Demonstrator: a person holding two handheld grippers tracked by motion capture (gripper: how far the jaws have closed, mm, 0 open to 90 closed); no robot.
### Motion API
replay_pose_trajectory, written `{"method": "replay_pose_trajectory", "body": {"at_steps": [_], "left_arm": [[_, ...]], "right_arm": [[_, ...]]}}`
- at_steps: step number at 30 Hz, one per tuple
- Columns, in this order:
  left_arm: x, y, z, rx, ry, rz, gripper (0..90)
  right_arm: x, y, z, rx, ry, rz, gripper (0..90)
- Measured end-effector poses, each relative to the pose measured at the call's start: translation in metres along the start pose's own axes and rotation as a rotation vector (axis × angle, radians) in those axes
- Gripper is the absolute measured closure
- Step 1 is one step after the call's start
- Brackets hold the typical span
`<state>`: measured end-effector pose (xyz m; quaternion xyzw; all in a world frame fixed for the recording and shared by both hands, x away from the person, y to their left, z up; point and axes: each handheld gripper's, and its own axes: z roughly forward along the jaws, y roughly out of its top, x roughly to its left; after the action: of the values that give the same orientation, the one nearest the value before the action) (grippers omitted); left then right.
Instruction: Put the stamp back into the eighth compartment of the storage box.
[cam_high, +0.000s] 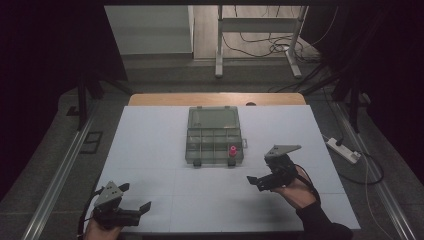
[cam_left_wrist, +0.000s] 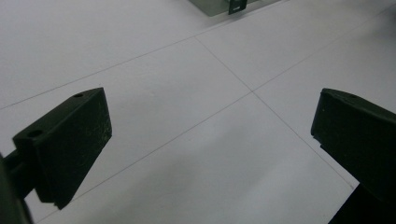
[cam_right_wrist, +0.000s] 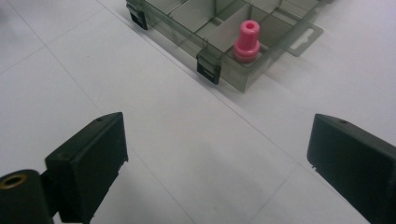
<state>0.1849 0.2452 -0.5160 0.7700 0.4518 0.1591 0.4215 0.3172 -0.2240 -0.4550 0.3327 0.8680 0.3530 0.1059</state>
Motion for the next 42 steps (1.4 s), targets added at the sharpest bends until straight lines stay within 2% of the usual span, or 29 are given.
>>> {"method": "replay_pose_trajectory", "body": {"at_steps": [10,22,30,42], "left_arm": [[0.0,0.0,0.0,0.0,0.0,-0.001,0.0],[0.0,0.0,0.0,0.0,0.001,-0.003,0.0],[0.0,0.0,0.0,0.0,-0.001,-0.006,0.0],[0.0,0.0,0.0,-0.002,0.001,-0.008,0.0]], "right_arm": [[-0.001,-0.014,-0.013,-0.025,-0.008,0.027,0.0],[0.0,-0.03,-0.027,-0.051,-0.026,0.037,0.0],[-0.004,-0.048,-0.039,-0.063,-0.048,0.074,0.0],[-0.008,-0.066,-0.052,-0.088,-0.076,0.1,0.0]]}}
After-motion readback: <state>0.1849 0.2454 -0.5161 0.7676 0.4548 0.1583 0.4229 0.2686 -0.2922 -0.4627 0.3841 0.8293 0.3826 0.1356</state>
